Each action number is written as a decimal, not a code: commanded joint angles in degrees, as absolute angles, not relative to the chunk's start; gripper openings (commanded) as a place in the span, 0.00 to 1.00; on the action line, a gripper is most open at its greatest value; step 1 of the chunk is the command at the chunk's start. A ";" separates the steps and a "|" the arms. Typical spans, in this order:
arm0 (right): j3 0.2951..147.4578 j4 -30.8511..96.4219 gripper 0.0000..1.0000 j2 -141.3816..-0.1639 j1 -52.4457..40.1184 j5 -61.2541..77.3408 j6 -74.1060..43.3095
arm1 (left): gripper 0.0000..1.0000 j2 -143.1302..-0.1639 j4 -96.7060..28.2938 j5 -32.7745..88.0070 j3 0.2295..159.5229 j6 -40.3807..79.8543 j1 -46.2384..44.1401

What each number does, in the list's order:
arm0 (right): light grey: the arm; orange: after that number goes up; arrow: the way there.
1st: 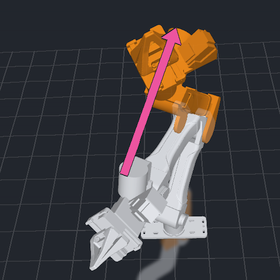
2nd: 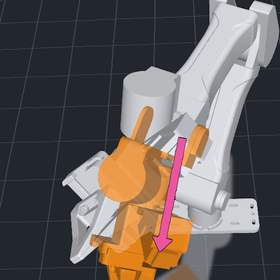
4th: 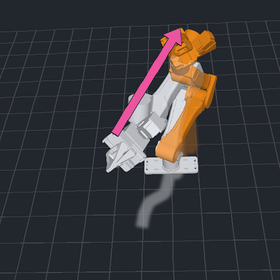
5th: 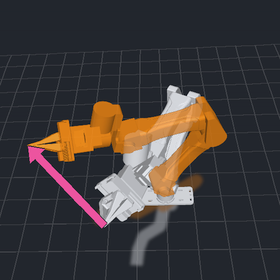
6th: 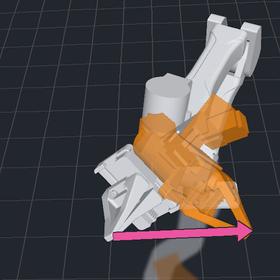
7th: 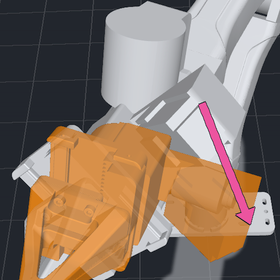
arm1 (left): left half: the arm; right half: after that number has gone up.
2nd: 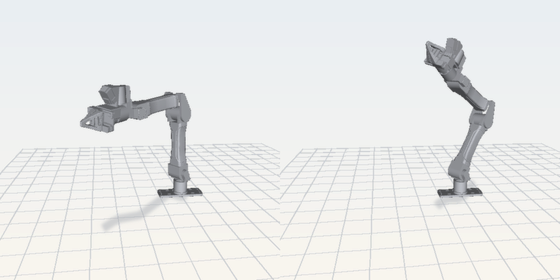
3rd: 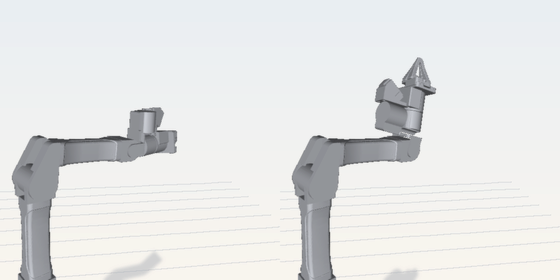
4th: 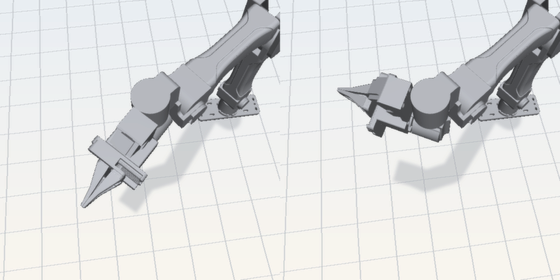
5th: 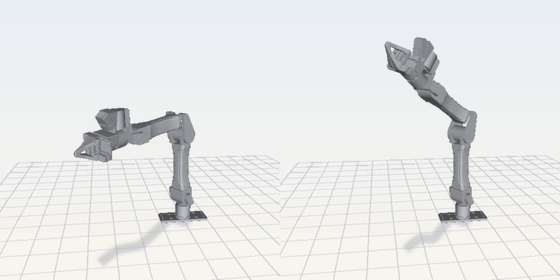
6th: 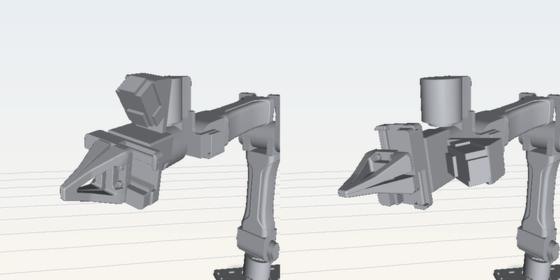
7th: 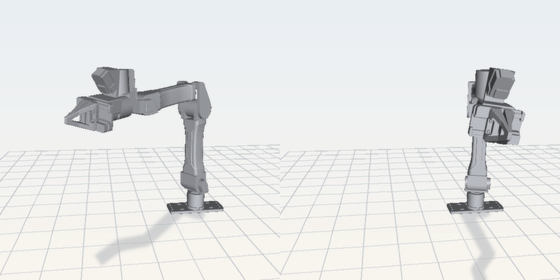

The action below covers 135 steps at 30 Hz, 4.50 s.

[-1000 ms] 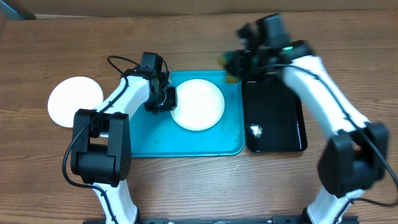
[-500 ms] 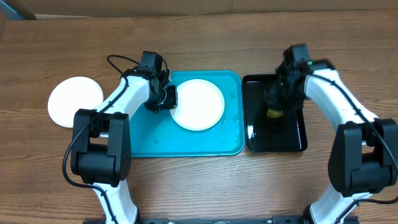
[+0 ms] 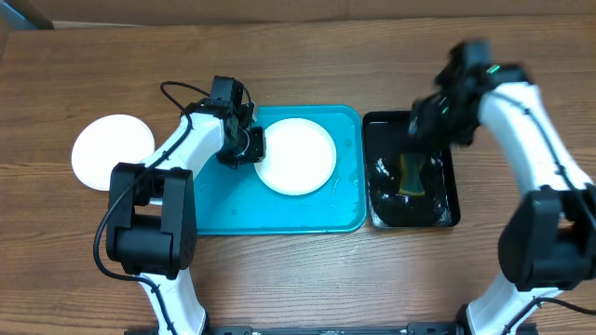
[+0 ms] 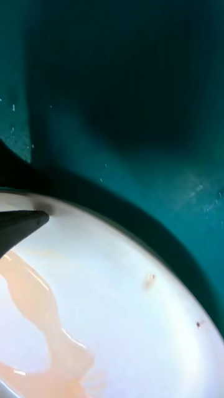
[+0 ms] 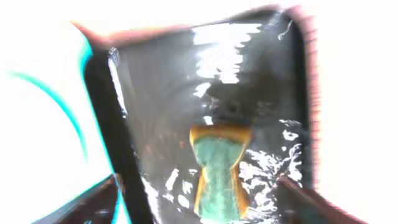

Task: Clean dirty plates on tray and stack at the side
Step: 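Drop the sponge in the black tray and raise the right gripper away, then lift the white plate upright off the teal tray with the left gripper, then carry the white plate left and set it on the plate stack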

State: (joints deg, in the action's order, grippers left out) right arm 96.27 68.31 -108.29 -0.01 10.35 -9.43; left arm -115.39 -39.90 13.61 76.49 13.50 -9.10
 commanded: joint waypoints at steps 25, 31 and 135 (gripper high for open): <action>105.38 69.32 1.00 -107.70 18.50 10.55 -8.95 | 0.04 -116.46 -66.22 -2.09 114.28 13.89 -19.44; 105.38 69.32 1.00 -107.70 18.50 10.55 -8.95 | 0.04 -116.49 -64.95 -11.62 115.31 17.04 -27.14; 105.38 69.32 1.00 -107.70 18.50 10.52 -8.95 | 1.00 -116.57 -68.66 9.91 103.26 21.02 38.57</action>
